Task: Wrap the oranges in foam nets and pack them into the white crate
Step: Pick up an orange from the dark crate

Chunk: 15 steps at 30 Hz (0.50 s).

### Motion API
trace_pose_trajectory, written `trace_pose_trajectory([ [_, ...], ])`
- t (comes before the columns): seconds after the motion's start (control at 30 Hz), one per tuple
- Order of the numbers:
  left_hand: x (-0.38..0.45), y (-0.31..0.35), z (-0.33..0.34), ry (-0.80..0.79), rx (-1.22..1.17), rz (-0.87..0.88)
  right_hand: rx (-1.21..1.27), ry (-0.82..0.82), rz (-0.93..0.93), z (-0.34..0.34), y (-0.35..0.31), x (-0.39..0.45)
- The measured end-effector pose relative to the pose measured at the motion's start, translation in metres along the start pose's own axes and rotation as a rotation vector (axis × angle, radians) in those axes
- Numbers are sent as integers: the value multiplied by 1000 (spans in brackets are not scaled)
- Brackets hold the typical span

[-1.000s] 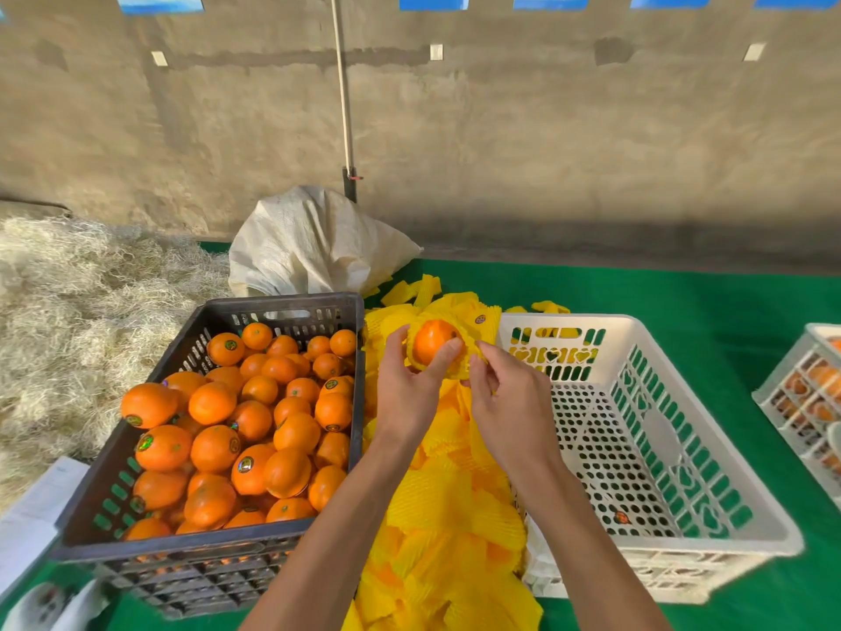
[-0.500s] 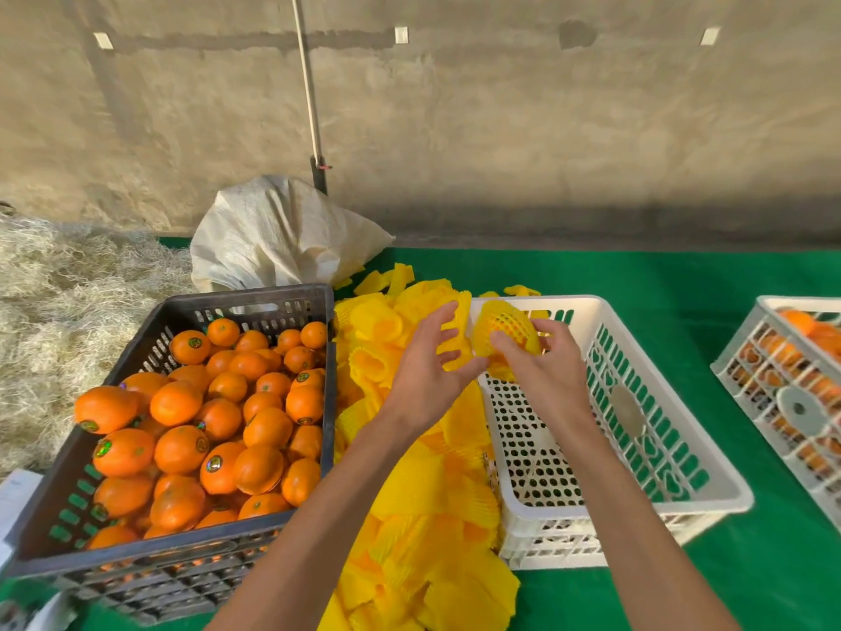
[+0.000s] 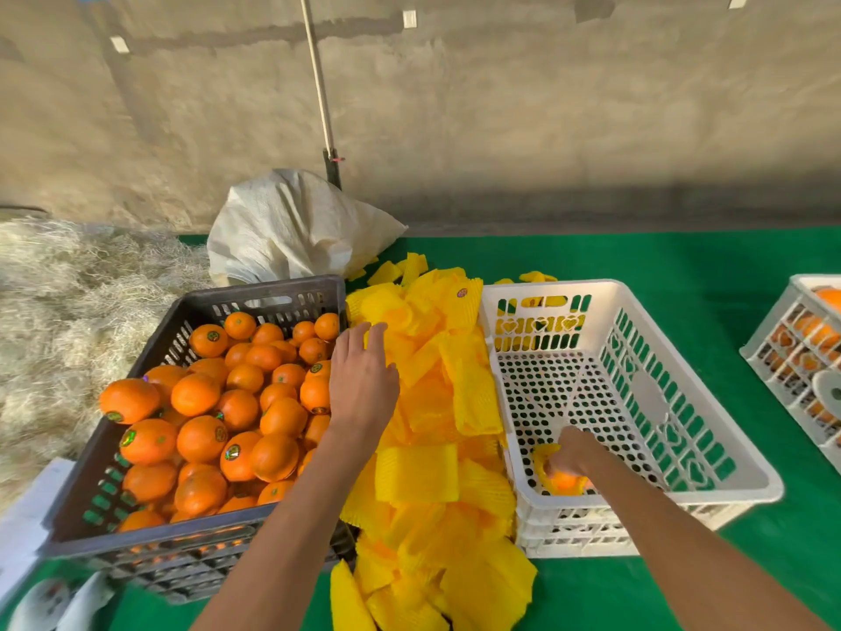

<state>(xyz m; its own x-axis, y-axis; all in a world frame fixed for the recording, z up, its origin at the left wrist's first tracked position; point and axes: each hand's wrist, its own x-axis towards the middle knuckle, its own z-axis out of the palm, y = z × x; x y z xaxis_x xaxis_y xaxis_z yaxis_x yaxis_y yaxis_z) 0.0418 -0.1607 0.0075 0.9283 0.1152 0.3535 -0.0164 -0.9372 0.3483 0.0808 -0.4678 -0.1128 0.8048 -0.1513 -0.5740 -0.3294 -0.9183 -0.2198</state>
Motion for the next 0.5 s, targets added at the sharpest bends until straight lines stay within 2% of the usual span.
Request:
trace_pose_trajectory([
  [0.13, 5, -17, 4, -49, -4, -110, 90, -125, -3, 4, -3, 2],
  [0.3, 10, -28, 8, -7, -29, -169, 2, -120, -38, 4, -5, 4],
  [0.37, 13, -30, 8, 12, -61, -181, -21, 44, -104, -3, -10, 3],
  [0.5, 21, -36, 8, 17, -76, -179, 203, 506, -227, -27, -38, -2],
])
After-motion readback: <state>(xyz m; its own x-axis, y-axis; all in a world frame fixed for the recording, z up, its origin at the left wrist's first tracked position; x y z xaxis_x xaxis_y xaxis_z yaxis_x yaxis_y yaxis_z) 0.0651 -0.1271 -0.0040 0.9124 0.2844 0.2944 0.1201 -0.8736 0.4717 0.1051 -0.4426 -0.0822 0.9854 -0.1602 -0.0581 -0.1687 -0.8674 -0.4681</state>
